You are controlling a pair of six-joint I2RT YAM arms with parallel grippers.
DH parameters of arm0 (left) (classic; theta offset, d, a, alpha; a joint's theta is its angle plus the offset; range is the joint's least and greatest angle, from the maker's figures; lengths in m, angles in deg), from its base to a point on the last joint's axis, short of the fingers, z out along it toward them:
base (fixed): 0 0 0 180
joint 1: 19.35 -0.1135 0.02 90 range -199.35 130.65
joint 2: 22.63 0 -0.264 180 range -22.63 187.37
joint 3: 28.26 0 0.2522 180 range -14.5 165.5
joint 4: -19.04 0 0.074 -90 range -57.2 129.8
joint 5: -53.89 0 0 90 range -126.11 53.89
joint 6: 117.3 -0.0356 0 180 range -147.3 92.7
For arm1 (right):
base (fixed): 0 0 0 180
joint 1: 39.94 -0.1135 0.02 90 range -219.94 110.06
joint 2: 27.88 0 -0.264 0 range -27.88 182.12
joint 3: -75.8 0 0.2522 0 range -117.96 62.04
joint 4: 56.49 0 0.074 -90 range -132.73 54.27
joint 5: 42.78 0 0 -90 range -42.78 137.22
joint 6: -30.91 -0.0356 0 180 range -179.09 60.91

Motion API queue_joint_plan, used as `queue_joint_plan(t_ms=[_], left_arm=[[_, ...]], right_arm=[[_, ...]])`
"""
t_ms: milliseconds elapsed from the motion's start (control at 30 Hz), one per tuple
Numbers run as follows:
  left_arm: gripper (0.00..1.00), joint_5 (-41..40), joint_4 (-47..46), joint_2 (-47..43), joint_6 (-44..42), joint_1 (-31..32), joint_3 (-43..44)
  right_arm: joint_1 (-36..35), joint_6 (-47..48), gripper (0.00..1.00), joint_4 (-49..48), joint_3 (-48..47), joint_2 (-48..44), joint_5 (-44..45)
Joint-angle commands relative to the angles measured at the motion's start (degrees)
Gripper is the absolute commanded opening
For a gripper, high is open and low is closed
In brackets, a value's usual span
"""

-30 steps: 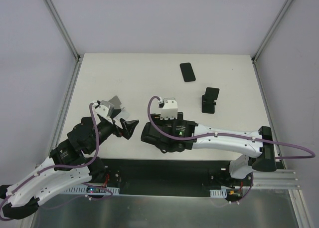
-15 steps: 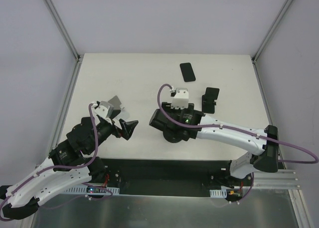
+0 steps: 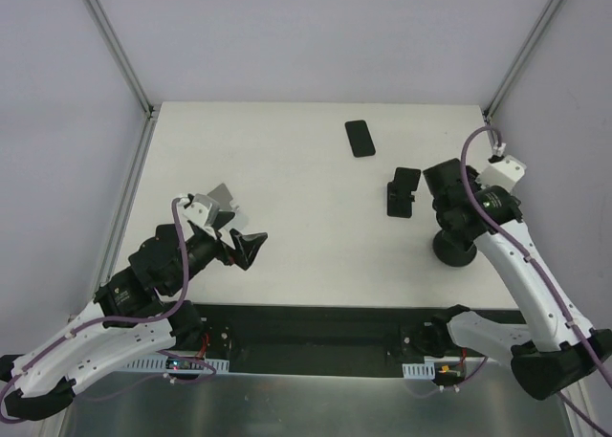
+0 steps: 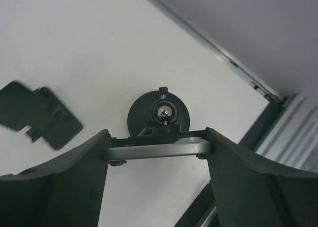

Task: Place the phone on the phone stand

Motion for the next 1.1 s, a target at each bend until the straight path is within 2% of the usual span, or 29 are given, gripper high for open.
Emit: queue_joint_plan(t_ms=[0, 167, 367, 533, 667, 933, 967, 1000, 1033, 1067], left_arm=[[0.96, 1.2, -0.5, 0.9, 0.9, -0.4, -0.5], [0.96, 3.3, -0.7, 3.2, 1.4, -0.4, -0.3], [0.96, 5.2, -0.7, 5.3, 2.2, -0.7, -0.1], [0.96, 4.4, -0.8, 4.6, 2.3, -0.7, -0.7], [0.95, 4.4, -1.1, 5.2, 2.2, -0.7, -0.9], [0.96, 3.2, -1.0, 4.7, 0.8, -0.9, -0.8], [0.96, 2.8, -1.0, 4.7, 0.6, -1.0, -0.8], [0.96, 2.6, -1.0, 4.9, 0.5, -1.1, -0.8], [0.96, 2.9, -1.1, 5.2, 0.4, -1.5, -0.7], [0.96, 3.3, -1.1, 5.5, 0.3, -2.0, -0.6]], right_arm=[[12.3, 5.2, 0.0, -0.8, -2.9, 1.7, 6.9], [27.6, 8.1, 0.0, -4.6, -3.3, 3.0, 5.1], [36.8, 5.0, 0.0, -12.1, 1.6, 2.0, -0.4], [37.9, 2.9, 0.0, -15.7, 4.0, 0.6, 0.6], [38.3, 4.8, 0.0, -21.3, 5.6, 0.6, 0.9], [38.3, 4.0, 0.0, -21.5, 5.6, 3.7, 1.0], [38.3, 4.1, 0.04, -21.4, 6.0, 3.4, 0.7], [38.3, 4.5, 0.14, -21.8, 6.3, 3.2, -0.6], [38.3, 5.9, 0.28, -22.7, 6.7, 2.6, -1.6], [38.3, 10.7, 0.53, -25.9, 7.8, 2.5, -3.2]])
